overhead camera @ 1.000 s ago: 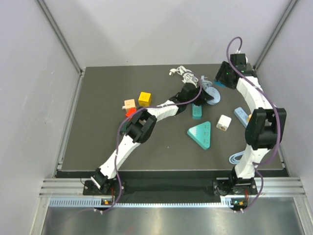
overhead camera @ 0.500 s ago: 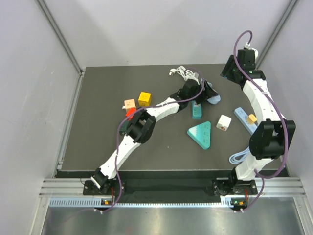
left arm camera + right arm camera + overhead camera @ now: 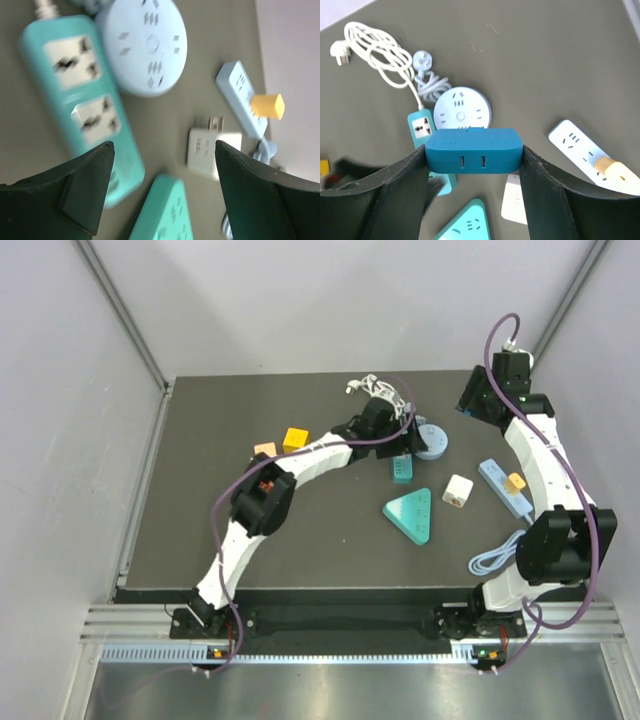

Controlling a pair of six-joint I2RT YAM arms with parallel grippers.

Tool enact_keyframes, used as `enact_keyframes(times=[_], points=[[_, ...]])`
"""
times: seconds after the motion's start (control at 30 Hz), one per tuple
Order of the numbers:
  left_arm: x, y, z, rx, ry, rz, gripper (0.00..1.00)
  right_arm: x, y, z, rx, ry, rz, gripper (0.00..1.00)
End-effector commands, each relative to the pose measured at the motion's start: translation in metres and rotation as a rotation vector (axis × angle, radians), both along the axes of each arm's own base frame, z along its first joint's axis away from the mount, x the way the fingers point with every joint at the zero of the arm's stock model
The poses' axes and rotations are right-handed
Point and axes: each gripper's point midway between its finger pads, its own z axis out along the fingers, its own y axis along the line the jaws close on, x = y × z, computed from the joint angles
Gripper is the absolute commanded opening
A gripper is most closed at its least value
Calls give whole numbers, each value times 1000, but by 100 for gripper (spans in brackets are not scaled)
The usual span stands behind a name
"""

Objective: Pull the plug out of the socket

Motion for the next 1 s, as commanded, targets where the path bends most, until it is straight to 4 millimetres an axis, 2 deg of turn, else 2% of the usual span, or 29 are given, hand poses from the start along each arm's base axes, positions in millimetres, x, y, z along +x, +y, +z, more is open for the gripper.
enact_keyframes(times=[0.0,0.03,0.07,0.1,0.13,0.17,0.2,0.23,0.27,0.3,0.33,0.37,0.4,0.43,0.47,0.5,0.53,0.57,0.6,0.63,0.7,0.73,0.77,0.8,0.87,0.9,0.97], points=[[-10,38,89,27,-190,12,86,-14,13,11,9,-16,53,0],[-17,50,121,18,-253,11,85,-16,22,11,25,-22,76,0],[-24,61,113,53,-246,13,85,-19,35,5,38,-11,109,0],[-29,70,120,62,-266,15,85,-22,44,3,55,-8,132,0],[-41,87,134,78,-303,11,85,-25,56,4,84,-14,161,0],[-47,97,139,86,-316,15,84,-27,73,4,102,-26,204,0],[-50,110,143,103,-336,17,84,-33,90,-5,168,-5,250,0],[-62,125,169,78,-378,26,84,-37,104,-6,203,-6,292,0],[-72,138,152,110,-352,23,84,-40,124,-12,239,-10,342,0],[-75,153,153,115,-357,40,84,-46,143,-15,305,-1,391,0],[-89,173,158,112,-366,57,84,-49,156,-18,333,3,420,0],[-95,184,160,109,-371,67,84,-60,179,-29,355,27,467,0],[-95,199,163,104,-372,98,85,-59,194,-26,388,7,480,0],[-106,214,184,66,-408,118,85,-61,209,-33,403,16,501,0],[-113,225,173,78,-388,127,85,-75,235,-41,420,40,557,0],[-114,238,176,73,-392,154,85,-74,254,-37,469,14,577,0],[-124,251,183,59,-410,173,85,-78,271,-48,488,44,597,0],[-127,260,184,69,-412,197,86,-88,295,-50,515,55,648,0],[-129,268,187,70,-422,215,86,-94,311,-53,562,79,664,0],[-137,276,195,62,-445,227,86,-99,336,-57,587,84,710,0],[-142,286,197,78,-452,244,86,-105,358,-63,605,107,729,0],[-147,290,202,71,-464,251,86,-112,373,-77,595,141,745,0],[-150,292,201,75,-462,254,86,-111,381,-76,595,136,751,0],[-152,295,201,80,-461,258,86,-111,388,-88,591,159,741,0],[-156,299,199,79,-466,262,86,-117,404,-91,600,169,765,0],[-158,301,199,83,-468,264,86,-119,410,-103,601,196,761,0],[-161,303,195,87,-470,263,86,-123,424,-105,606,208,782,1]])
